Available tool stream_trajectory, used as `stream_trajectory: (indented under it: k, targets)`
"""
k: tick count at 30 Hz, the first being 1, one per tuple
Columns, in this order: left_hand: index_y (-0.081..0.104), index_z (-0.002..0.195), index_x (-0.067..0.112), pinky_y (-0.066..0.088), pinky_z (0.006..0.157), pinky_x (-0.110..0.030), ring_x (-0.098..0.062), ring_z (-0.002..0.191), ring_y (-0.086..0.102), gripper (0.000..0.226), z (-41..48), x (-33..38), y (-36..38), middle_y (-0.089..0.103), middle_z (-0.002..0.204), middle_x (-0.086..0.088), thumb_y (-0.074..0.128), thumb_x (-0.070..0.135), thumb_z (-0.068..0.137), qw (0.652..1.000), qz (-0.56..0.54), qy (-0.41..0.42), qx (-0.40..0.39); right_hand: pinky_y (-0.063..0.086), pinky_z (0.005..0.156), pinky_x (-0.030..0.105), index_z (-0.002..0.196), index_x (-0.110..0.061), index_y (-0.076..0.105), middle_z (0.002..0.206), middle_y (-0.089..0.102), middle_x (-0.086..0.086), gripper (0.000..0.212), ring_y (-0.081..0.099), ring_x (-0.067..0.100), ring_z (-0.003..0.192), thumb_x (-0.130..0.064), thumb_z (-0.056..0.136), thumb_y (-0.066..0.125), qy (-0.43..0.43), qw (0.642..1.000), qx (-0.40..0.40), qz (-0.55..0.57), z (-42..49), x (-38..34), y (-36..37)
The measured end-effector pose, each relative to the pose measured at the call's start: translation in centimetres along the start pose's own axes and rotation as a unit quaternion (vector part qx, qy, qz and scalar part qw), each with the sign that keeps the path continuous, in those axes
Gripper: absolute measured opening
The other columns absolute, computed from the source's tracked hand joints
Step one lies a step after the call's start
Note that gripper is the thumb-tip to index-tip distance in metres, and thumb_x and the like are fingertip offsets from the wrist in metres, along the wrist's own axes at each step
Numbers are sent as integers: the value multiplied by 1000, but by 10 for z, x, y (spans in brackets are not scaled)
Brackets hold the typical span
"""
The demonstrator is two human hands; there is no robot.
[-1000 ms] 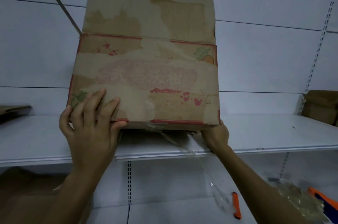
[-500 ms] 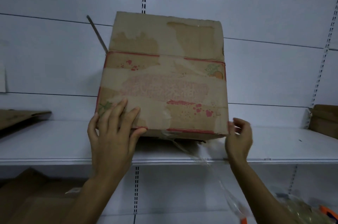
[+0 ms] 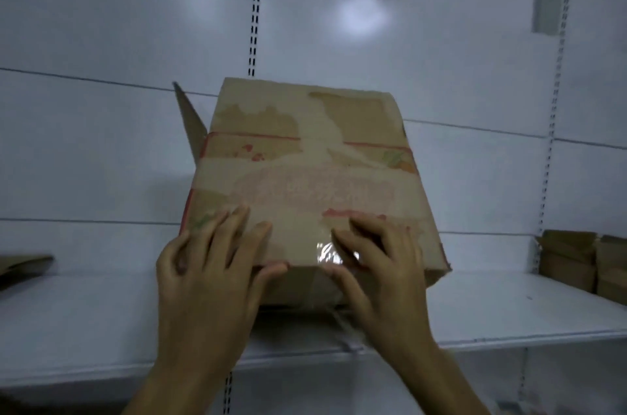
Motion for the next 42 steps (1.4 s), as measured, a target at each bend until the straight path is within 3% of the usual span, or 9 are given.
stream_trajectory:
  k: [6,10,12,14,19,26,30,35,42]
  targets:
    - [63,120,17,32,96,-48,-30,123,51,52,-3,-8,-3,56,134,-9,42,54,91,1000,-13,4,28,43,82,43,87,-17,75,96,67,0,28,59,15,93,-42,87,62,-51,996,68,15,-2,-10,2]
    - [61,125,16,29,103,-50,-30,128,48,59,-15,-10,3,53,139,-8,48,59,87,999,-20,5,31,34,95,34,107,-25,62,111,65,-1,38,56,14,107,-56,87,57,-59,997,48,4,-7,-15,10]
    - [57,128,18,25,106,-55,-30,129,46,60,-18,-11,8,51,140,-8,50,61,85,1000,-11,6,21,29,102,40,126,-23,55,129,57,4,62,49,18,122,-66,82,54,-50,996,9,-74,-10,-11,19]
    - [51,130,22,17,108,-62,-31,131,44,63,-18,-13,14,50,141,-7,51,63,82,1000,-1,3,13,25,105,45,134,-27,47,140,50,9,66,42,25,131,-65,81,53,-51,988,-14,-148,-11,-9,27]
    - [53,126,22,34,98,-52,-32,128,44,56,-25,-22,8,53,138,-7,55,58,82,997,-52,-2,50,34,93,42,129,-32,54,133,58,0,45,48,25,127,-56,90,49,-84,989,24,-123,-16,-22,29]
    - [61,122,17,27,99,-59,-30,122,50,48,-44,-45,-26,59,130,-9,61,50,87,995,50,-12,83,38,87,42,123,-32,61,128,61,-6,45,54,20,120,-53,83,65,-121,990,59,-37,-16,-60,47]
    - [60,126,14,24,107,-60,-26,130,44,54,-28,-54,-30,56,135,-10,53,49,86,993,101,58,-9,38,89,43,120,-29,65,126,63,-3,47,53,21,120,-49,78,71,-97,994,34,-34,-8,-81,65]
    - [52,136,12,36,101,-56,-28,131,46,79,-3,-69,5,48,143,-9,36,64,78,980,104,85,-150,32,83,33,116,-27,57,118,56,1,59,48,22,107,-43,64,80,-91,988,-105,-69,10,-103,85]
    - [54,134,16,36,99,-58,-26,129,49,73,-6,-66,12,51,141,-5,41,61,79,985,65,90,-130,35,69,30,94,-24,60,101,54,-1,52,47,20,92,-43,53,86,-90,984,-138,-65,16,-95,86]
Point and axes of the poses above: each hand's wrist, its own z-axis towards the middle knuckle, its own y-axis out of the palm, x = y × z, the point moved 8 cm from there along z, towards the middle knuckle
